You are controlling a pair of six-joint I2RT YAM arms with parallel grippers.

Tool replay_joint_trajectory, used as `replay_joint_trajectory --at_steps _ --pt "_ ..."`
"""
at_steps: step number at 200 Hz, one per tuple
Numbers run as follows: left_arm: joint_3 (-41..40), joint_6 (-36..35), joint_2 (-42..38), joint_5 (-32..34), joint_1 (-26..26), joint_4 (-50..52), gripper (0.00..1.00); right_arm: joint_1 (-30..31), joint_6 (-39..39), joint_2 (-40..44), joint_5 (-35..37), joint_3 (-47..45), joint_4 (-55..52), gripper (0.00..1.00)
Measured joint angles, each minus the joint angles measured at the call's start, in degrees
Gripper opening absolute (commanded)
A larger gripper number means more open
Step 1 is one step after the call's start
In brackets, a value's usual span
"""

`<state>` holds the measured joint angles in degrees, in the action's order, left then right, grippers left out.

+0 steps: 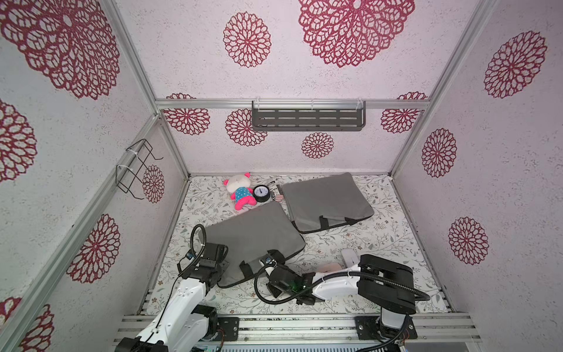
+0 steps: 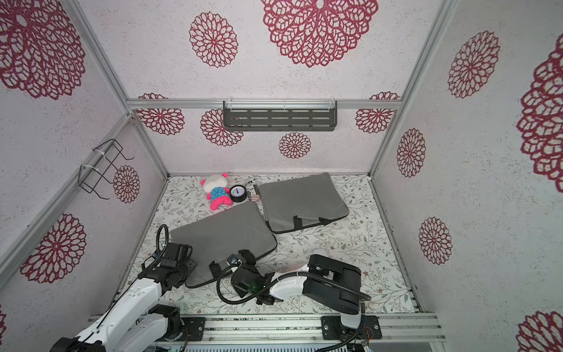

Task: Put the mouse into the laptop bag
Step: Unzip the zipper on the zippered laptop bag.

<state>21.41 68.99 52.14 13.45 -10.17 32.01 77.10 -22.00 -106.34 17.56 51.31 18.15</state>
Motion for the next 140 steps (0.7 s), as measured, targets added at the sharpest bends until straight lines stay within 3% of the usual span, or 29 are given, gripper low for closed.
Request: replay_joint_trajectory --at_steps 31,51,108,123,140 --pt "0.2 0.1 0.1 -1.0 0.0 0.0 0.51 1.6 -0.1 -2.6 -1.8 3.7 -0.2 0.00" --pt "0.2 0.7 -0.1 -1.1 -1.3 -0.1 0.62 1.7 -0.3 -3.4 -2.8 4.7 -0.2 0.00" --pt "6.4 3.7 3.2 2.5 -14.2 4.3 0.82 1.6 -3.1 -0.7 -2.2 0.5 1.4 0.00" --pt "7.8 4.7 5.3 2.8 -17.4 5.1 1.00 1.1 -4.1 2.0 -1.5 -2.8 2.1 0.00" --pt "9.9 5.5 7.6 3.3 -21.3 6.4 0.98 0.2 -4.9 5.2 -1.0 -6.1 3.2 0.00"
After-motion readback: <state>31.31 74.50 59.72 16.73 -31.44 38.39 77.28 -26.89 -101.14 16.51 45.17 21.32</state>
